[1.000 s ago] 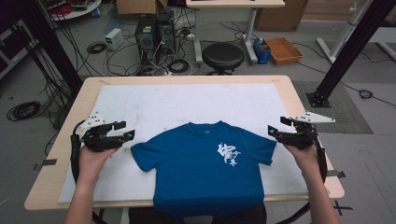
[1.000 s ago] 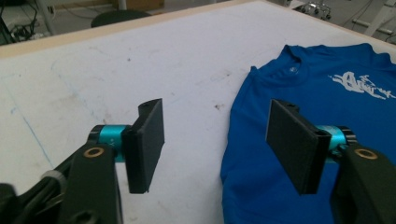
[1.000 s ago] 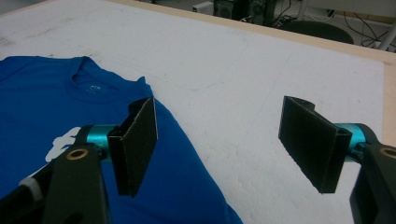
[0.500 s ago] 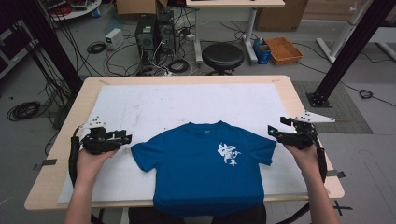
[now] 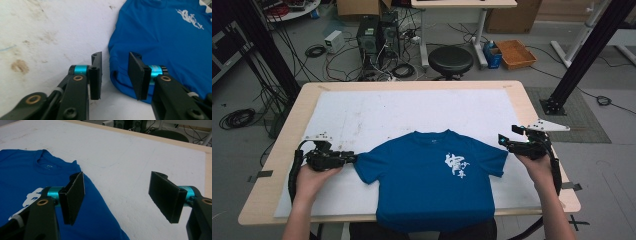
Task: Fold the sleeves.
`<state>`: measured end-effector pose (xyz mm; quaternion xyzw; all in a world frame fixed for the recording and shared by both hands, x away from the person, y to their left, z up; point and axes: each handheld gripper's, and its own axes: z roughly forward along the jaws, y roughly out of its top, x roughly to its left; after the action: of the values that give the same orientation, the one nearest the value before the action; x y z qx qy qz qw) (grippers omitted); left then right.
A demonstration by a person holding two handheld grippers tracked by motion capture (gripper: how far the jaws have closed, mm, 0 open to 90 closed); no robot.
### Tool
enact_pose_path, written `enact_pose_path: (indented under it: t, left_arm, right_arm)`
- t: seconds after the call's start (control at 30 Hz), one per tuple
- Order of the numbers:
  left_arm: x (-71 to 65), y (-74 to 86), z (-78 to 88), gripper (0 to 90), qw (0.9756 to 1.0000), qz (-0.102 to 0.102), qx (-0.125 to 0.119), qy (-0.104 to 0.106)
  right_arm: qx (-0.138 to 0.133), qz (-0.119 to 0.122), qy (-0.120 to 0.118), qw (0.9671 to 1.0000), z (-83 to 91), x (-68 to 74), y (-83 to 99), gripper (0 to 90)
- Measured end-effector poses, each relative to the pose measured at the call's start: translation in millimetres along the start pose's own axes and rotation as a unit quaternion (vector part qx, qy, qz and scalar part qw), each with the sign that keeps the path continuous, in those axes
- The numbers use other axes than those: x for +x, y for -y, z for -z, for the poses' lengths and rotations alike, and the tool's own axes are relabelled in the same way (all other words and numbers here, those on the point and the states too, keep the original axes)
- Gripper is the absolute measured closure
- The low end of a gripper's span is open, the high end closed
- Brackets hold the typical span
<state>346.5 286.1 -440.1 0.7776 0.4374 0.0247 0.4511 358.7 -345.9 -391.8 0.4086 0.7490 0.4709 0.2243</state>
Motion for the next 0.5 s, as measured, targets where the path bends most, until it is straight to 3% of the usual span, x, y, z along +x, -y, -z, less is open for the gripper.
enact_pose_path:
  t: [0.1, 0.17, 0.3, 0.33, 0.4, 0.5]
  left_arm:
    - [-3.4, -0.8, -0.4, 81.1, 0.9999, -0.007, -0.002, 0.009]
    - [-6.2, -2.9, 1.7, 87.1, 0.9995, 0.003, -0.015, 0.026]
    - [-16.6, -10.9, 2.7, 87.6, 0.9978, 0.01, -0.031, 0.059]
    - [-16.6, -10.9, 2.7, 87.7, 0.9978, 0.01, -0.031, 0.059]
    - [-30.6, -19.8, -2.1, 87.7, 0.9956, 0.006, -0.036, 0.086]
    - [-47.4, -29.3, -9.8, 87.7, 0.9936, -0.002, -0.04, 0.105]
  right_arm:
    - [0.0, 0.001, 0.0, 1.0, 0.1, 0.0, 0.1, 28.8]
    - [0.0, 0.0, 0.0, 1.0, 0.2, 0.0, 0.2, 28.8]
    - [0.0, -0.002, 0.001, 1.0, 0.2, 0.0, 0.6, 28.8]
    - [0.0, -0.002, 0.001, 1.0, 0.2, 0.0, 0.6, 28.8]
    - [0.002, -0.004, 0.001, 1.0, -0.3, 0.1, 0.8, 28.8]
    - [0.001, -0.001, -0.001, 1.0, -0.9, 0.0, 0.9, 28.8]
